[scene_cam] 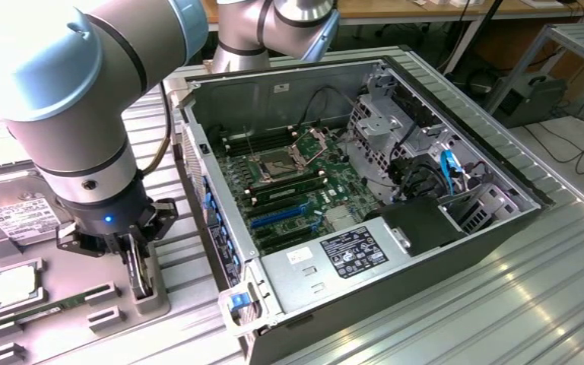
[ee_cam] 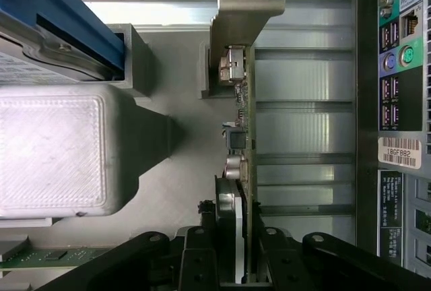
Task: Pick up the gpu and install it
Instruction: 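Pick up the gpu and move the gpu toward the slot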
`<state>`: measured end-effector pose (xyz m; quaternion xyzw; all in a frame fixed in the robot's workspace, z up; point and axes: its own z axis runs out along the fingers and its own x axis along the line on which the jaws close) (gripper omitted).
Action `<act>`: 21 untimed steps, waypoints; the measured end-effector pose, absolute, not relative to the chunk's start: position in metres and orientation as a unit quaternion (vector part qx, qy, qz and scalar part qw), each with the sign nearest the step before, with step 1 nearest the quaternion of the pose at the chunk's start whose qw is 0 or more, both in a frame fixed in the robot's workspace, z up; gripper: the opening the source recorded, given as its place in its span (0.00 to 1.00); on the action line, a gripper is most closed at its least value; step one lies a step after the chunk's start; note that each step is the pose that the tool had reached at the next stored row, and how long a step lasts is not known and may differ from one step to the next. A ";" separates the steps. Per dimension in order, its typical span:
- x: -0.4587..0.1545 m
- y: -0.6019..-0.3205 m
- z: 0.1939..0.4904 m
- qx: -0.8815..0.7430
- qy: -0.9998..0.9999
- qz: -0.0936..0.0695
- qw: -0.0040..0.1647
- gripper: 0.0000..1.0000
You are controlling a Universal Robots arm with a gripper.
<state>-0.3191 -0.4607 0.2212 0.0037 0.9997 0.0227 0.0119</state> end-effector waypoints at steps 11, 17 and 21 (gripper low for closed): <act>-0.319 -0.461 0.221 0.004 1.000 0.023 0.012 0.28; -0.319 -0.461 0.221 0.004 1.000 0.023 0.012 0.28; -0.319 -0.461 0.221 0.004 1.000 0.023 0.012 0.28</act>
